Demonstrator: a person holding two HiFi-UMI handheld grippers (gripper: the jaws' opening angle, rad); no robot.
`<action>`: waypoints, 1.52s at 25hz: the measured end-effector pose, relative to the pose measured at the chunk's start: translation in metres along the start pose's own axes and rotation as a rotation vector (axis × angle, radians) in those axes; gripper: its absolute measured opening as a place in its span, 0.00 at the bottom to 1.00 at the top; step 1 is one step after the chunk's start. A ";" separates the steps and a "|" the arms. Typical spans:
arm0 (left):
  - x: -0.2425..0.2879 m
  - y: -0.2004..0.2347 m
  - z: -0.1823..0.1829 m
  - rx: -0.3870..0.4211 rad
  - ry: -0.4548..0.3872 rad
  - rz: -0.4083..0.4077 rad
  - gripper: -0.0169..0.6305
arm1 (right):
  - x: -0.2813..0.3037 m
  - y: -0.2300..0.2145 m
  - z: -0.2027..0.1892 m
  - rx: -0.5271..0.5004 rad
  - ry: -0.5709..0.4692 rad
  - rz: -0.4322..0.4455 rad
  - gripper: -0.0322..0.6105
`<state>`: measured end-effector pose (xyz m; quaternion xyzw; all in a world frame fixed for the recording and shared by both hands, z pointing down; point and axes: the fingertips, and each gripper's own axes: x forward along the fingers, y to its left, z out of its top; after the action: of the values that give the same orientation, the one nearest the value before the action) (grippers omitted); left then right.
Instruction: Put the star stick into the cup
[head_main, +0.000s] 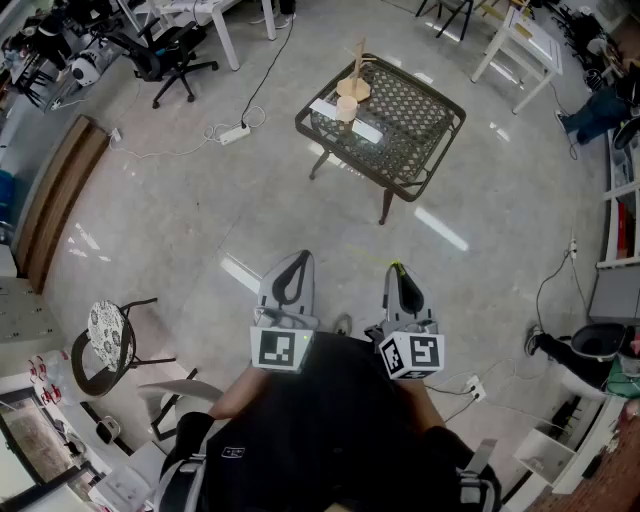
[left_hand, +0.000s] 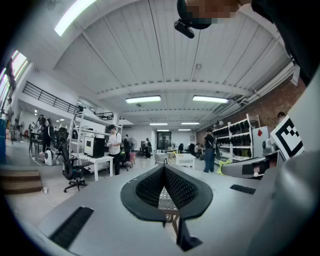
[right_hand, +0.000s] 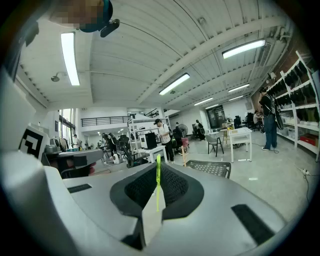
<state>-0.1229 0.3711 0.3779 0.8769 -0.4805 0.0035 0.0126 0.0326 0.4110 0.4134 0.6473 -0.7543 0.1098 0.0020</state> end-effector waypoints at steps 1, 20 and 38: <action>0.000 -0.001 0.000 0.001 -0.001 -0.002 0.05 | 0.000 0.000 0.000 0.001 -0.001 0.000 0.08; -0.002 -0.033 0.008 0.005 0.001 0.023 0.05 | -0.022 -0.022 0.004 0.020 -0.010 0.029 0.08; 0.026 -0.047 -0.018 -0.006 0.043 0.056 0.05 | 0.002 -0.058 -0.003 0.002 0.000 0.055 0.08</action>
<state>-0.0692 0.3753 0.3956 0.8629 -0.5043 0.0210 0.0255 0.0888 0.4012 0.4260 0.6265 -0.7715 0.1104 -0.0018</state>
